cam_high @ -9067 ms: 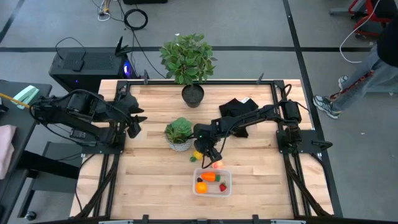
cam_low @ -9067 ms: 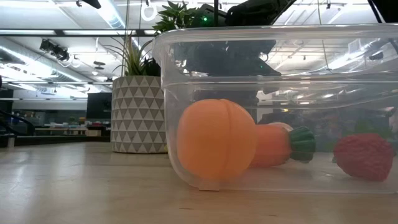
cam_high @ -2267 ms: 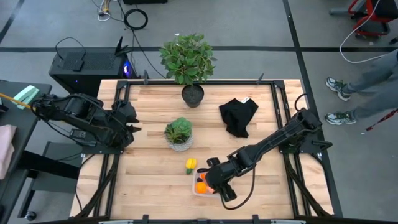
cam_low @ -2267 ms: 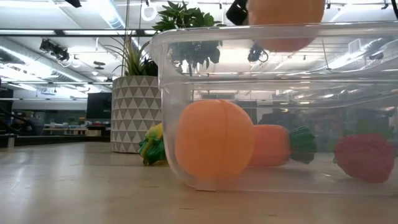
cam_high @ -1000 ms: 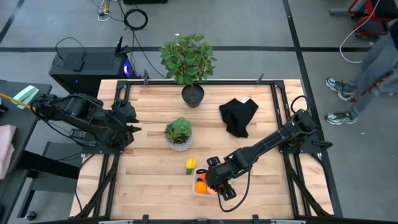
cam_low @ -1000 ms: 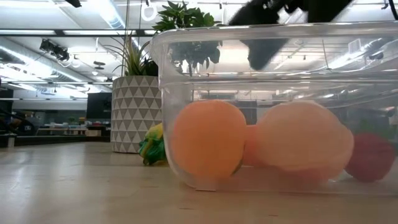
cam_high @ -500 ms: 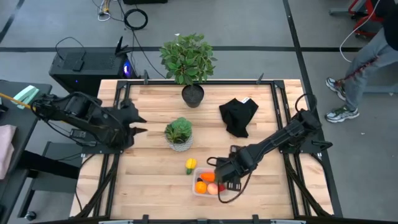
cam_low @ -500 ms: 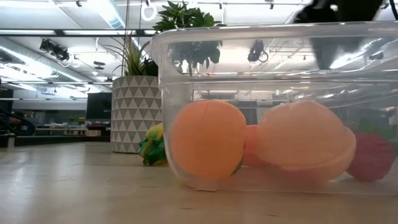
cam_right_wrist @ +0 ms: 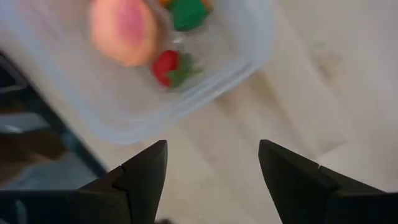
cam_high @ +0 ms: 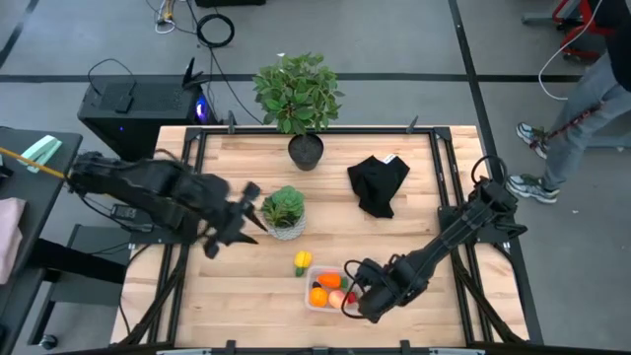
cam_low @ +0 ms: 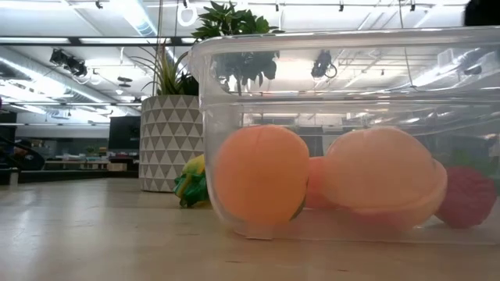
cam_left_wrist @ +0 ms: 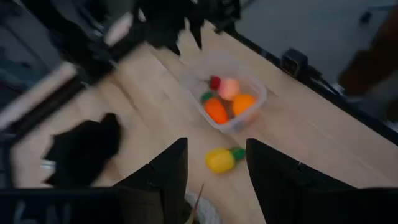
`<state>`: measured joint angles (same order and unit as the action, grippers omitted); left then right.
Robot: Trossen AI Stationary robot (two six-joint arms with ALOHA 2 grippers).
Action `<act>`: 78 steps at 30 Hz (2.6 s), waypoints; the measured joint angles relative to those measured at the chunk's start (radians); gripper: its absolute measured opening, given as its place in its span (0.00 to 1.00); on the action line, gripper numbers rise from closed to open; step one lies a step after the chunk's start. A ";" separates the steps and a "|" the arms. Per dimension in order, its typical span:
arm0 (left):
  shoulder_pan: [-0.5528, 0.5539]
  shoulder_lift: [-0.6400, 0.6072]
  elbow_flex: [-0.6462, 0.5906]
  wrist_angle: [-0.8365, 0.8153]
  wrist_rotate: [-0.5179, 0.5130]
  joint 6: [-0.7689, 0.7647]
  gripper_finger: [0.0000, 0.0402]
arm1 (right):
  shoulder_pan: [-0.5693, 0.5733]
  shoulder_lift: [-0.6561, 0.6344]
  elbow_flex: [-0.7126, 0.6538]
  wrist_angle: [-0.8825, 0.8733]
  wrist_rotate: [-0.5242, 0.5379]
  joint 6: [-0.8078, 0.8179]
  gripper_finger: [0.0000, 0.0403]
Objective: Pick and placing Produce into tupperware
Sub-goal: Put the pineapple in the transparent bin
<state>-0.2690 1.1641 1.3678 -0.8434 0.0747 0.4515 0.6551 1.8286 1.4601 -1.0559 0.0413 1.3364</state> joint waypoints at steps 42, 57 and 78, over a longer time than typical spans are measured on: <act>0.035 0.854 0.491 -0.316 -0.119 0.346 0.90 | 0.159 0.001 0.000 0.155 0.213 -0.002 0.68; 0.043 0.947 0.491 -0.283 -0.033 0.424 0.98 | 0.160 0.002 0.000 0.184 0.209 -0.030 0.68; 0.043 1.020 0.490 -0.339 0.031 0.369 0.98 | 0.159 0.002 0.000 0.201 0.238 -0.023 0.68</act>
<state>-0.2262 2.1838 1.8580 -1.1826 0.1055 0.8203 0.8139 1.8305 1.4605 -0.8551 0.2795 1.3129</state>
